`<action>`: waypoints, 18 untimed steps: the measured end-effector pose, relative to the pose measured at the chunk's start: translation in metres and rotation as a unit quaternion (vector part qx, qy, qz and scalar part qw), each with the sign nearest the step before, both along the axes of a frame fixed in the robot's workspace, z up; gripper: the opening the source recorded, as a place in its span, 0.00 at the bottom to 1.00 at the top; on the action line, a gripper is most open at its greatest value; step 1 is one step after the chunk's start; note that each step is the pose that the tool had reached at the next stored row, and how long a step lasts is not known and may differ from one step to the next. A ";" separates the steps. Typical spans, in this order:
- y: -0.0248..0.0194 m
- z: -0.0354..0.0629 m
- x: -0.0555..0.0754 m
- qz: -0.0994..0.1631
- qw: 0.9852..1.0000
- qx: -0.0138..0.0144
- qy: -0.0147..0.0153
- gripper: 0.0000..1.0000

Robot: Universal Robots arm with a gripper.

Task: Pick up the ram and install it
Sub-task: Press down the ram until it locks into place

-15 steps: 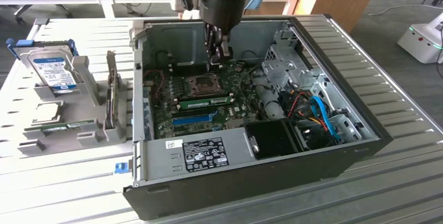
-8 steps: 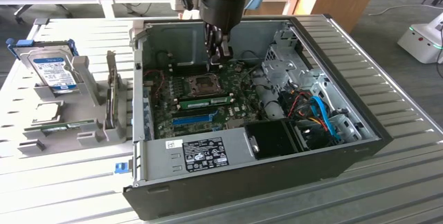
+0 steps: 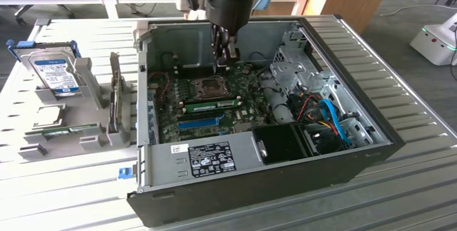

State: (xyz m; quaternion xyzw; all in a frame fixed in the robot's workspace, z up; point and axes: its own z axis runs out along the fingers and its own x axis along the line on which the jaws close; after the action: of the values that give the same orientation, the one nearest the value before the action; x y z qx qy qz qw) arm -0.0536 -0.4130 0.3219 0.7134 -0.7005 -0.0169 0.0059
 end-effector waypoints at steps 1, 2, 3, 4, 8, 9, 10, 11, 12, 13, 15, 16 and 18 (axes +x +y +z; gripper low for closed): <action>0.0000 -0.0001 0.000 -0.008 1.000 0.000 0.000 0.11; 0.0000 -0.0002 0.000 -0.016 1.000 0.000 0.000 0.11; 0.0000 -0.0002 0.000 -0.025 1.000 0.000 0.000 0.11; 0.0000 -0.0002 0.000 -0.033 0.999 0.000 0.000 0.11; 0.0000 -0.0005 0.000 -0.066 0.998 0.000 0.000 0.11; 0.0000 -0.0006 0.000 -0.073 0.997 0.000 0.000 0.11; 0.0000 -0.0006 0.000 -0.080 0.997 0.000 0.000 0.11; 0.0000 -0.0007 0.000 -0.087 0.996 0.000 0.000 0.11; 0.0000 -0.0008 0.000 -0.094 0.996 0.000 0.000 0.11; 0.0000 -0.0008 0.000 -0.101 0.995 0.000 0.000 0.11; 0.0000 -0.0009 0.000 -0.116 0.993 0.000 0.000 0.11; 0.0000 -0.0009 0.000 -0.123 0.992 0.000 0.000 0.11; 0.0000 -0.0009 0.000 -0.135 0.991 0.000 0.000 0.11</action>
State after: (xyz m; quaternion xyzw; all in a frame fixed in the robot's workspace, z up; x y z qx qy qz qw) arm -0.0541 -0.4130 0.3210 0.6121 -0.7905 -0.0176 0.0035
